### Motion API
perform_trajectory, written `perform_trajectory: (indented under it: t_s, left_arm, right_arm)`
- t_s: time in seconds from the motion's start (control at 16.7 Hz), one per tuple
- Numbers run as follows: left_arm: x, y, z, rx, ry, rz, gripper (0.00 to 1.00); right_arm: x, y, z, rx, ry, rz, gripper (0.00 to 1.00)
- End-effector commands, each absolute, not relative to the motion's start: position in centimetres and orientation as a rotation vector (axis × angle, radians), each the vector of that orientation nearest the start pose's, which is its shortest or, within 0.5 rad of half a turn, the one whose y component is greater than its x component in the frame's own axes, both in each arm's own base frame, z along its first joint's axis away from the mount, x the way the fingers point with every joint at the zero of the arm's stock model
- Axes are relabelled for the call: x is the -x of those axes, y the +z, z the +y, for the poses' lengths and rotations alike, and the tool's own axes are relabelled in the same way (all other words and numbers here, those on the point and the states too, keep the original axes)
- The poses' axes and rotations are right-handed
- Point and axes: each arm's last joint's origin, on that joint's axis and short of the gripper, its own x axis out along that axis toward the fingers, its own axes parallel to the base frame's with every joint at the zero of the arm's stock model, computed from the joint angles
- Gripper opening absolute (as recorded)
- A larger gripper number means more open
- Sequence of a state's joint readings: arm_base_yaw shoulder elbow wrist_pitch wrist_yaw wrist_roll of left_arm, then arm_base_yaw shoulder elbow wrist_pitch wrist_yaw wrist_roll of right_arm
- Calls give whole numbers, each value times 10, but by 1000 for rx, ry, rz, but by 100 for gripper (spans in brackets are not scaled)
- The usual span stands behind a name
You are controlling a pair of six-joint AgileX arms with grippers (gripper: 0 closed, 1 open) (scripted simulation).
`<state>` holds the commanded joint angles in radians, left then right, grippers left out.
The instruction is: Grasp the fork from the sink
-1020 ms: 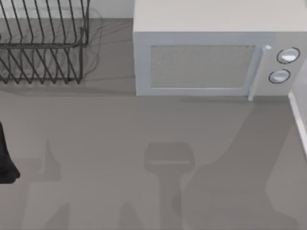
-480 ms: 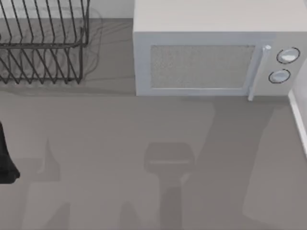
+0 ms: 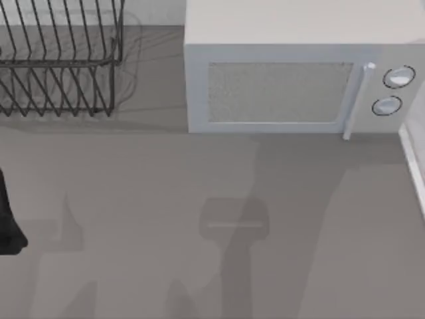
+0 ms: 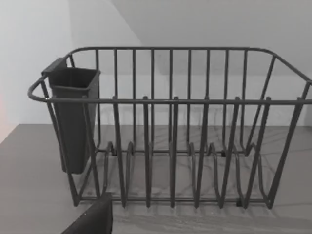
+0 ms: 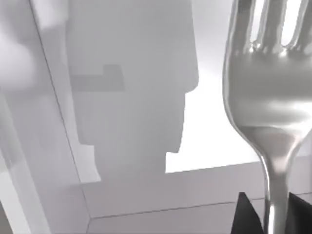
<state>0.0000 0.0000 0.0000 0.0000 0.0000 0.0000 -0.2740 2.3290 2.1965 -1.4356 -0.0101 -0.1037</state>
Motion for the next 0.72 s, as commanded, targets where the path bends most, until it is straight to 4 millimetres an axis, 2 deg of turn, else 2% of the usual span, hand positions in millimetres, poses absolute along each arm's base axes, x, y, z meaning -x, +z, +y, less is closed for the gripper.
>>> perform_trajectory:
  t_s: [0.06, 0.18, 0.36, 0.54, 0.72]
  left_arm:
    - [-106, 160, -1, 0, 0, 0, 100]
    - [-106, 160, -1, 0, 0, 0, 100]
    - [-106, 160, -1, 0, 0, 0, 100]
    - [-106, 160, -1, 0, 0, 0, 100]
    - [-106, 160, -1, 0, 0, 0, 100]
  right_arm:
    - [-434, 232, -103, -165, -142, 1567, 0]
    - [-413, 256, -62, -212, -192, 1575, 0]
    - [-371, 278, 18, -233, -229, 1586, 0]
    - [-319, 285, 90, -190, -200, 1585, 0]
    - [-272, 279, 140, -109, -121, 1581, 0]
